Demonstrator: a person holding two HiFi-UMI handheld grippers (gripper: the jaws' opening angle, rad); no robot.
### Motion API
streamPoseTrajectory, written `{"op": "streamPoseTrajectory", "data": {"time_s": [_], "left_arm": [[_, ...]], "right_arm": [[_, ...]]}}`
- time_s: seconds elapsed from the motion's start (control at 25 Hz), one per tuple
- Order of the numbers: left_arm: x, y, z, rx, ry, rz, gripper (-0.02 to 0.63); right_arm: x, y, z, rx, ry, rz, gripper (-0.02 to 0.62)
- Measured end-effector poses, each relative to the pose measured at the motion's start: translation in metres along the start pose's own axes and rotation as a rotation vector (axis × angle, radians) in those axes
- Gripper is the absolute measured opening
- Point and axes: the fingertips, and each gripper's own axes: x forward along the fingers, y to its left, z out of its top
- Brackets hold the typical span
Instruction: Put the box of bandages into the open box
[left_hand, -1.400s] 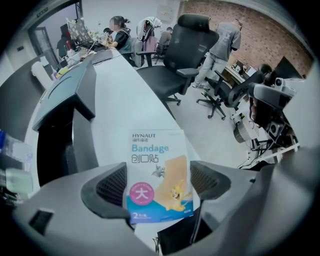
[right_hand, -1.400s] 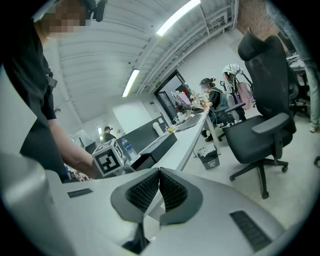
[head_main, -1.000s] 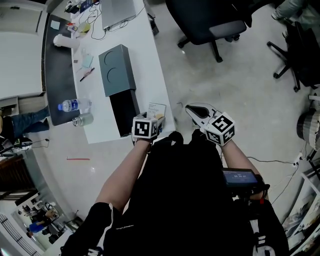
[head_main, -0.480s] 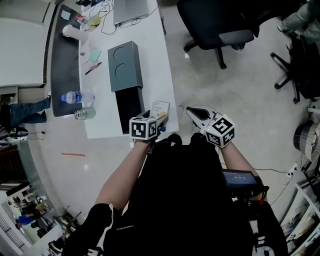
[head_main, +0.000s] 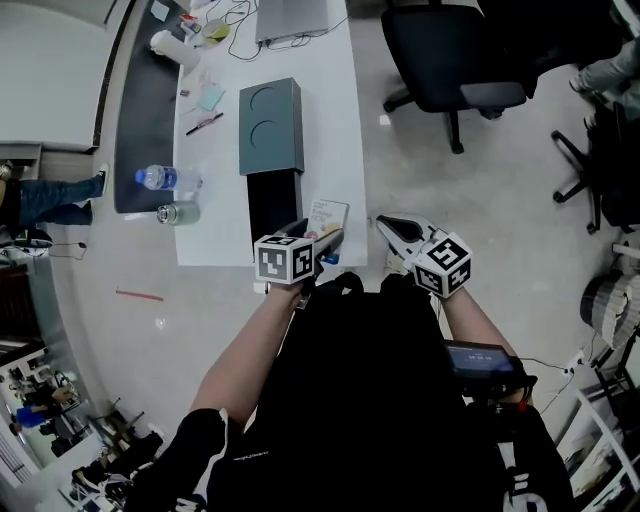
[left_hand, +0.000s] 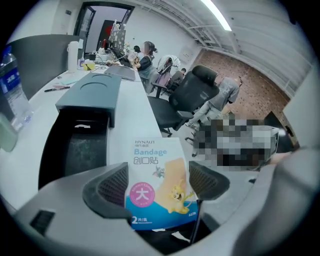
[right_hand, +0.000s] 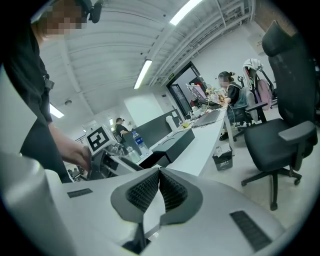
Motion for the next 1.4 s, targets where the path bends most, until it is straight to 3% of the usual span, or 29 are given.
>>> {"op": "streamPoseTrajectory", "data": {"time_s": [0.6, 1.04, 1.4], "left_arm": [[-0.047, 0.039, 0.025, -0.090, -0.159, 0.044, 0.382], [-0.057, 0.100, 0.022, -0.147, -0.179, 0.153, 0.381], [-0.040, 0.131, 0.018, -0.097, -0.106, 0.234, 0.381]], "right_arm": [[0.038, 0.010, 0.015, -0.042, 0.040, 0.068, 0.026], [0.063, 0.010, 0.021, -0.047, 0.062, 0.096, 0.026], [0.074, -0.001, 0.020, -0.024, 0.075, 0.078, 0.026]]}}
